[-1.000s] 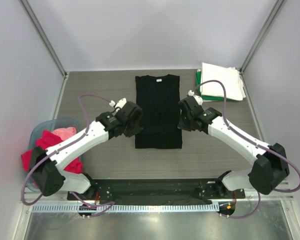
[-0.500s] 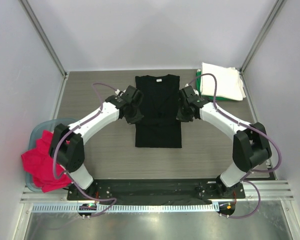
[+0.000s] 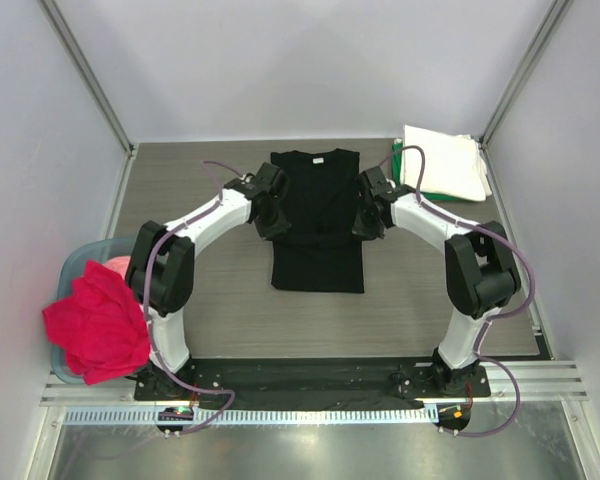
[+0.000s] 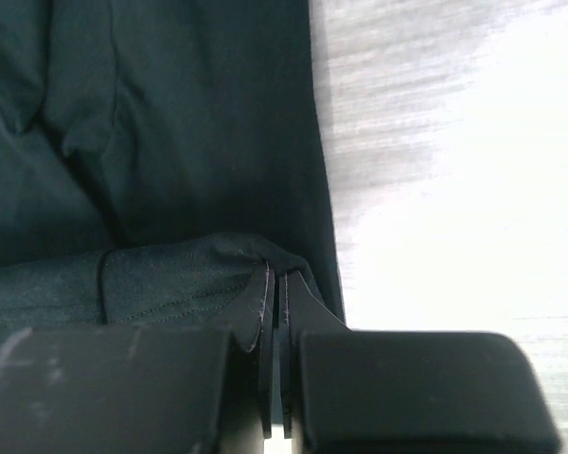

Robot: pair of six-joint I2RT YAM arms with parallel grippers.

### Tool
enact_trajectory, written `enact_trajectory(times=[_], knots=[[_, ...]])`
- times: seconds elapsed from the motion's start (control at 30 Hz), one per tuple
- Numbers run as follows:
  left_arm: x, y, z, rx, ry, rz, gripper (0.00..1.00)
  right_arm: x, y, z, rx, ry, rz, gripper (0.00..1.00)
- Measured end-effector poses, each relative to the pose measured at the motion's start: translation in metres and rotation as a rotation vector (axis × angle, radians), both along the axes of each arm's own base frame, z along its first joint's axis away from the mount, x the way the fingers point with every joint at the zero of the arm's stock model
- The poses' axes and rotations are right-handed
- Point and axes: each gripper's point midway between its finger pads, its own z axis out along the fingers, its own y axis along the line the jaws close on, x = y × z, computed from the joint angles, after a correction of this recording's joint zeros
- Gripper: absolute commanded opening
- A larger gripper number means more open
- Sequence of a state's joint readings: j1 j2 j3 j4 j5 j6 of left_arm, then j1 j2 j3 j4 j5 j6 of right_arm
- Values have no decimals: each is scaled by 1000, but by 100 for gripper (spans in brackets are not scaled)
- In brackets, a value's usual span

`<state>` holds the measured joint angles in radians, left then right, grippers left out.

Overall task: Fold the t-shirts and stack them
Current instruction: Fold the tshirt

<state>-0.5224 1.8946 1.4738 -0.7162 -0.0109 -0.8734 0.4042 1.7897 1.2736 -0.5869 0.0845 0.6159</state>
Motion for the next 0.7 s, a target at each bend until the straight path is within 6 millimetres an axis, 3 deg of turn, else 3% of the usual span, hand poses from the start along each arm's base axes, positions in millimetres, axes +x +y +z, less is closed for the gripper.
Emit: enact_trajectory(times=[0.07,0.1,0.17,0.23,0.33,0.4,0.43,0.5,0.57,0.6,0.7], knots=[[4,1,-5,3,15,-1,22,7,-1,-4,0,11,-1,22],[8,3,-7,10,23,0,34,12,-2,-5,-2,11,-4,28],[21,7,-7,15,46,15,41,29,-6,-6,-8,20,-12,46],[46,10,2,7,46,33,50,59,-9,2,-2,6,-22,52],[93,15,30,-16,5,65,53,125,-10,42,21,-80,-38,55],[122,17,60,-40,-69,75,53,156,-10,78,41,-172,-40,55],[127,21,70,-46,-92,81,53,163,-13,97,51,-214,-42,55],[118,31,90,-55,-111,92,53,156,-15,129,75,-265,-34,55],[95,38,98,-66,-113,91,53,131,-14,144,102,-280,-11,53],[75,41,97,-72,-94,88,53,107,-12,148,120,-273,11,52],[14,51,82,-74,-27,81,52,36,5,131,165,-208,89,49]])
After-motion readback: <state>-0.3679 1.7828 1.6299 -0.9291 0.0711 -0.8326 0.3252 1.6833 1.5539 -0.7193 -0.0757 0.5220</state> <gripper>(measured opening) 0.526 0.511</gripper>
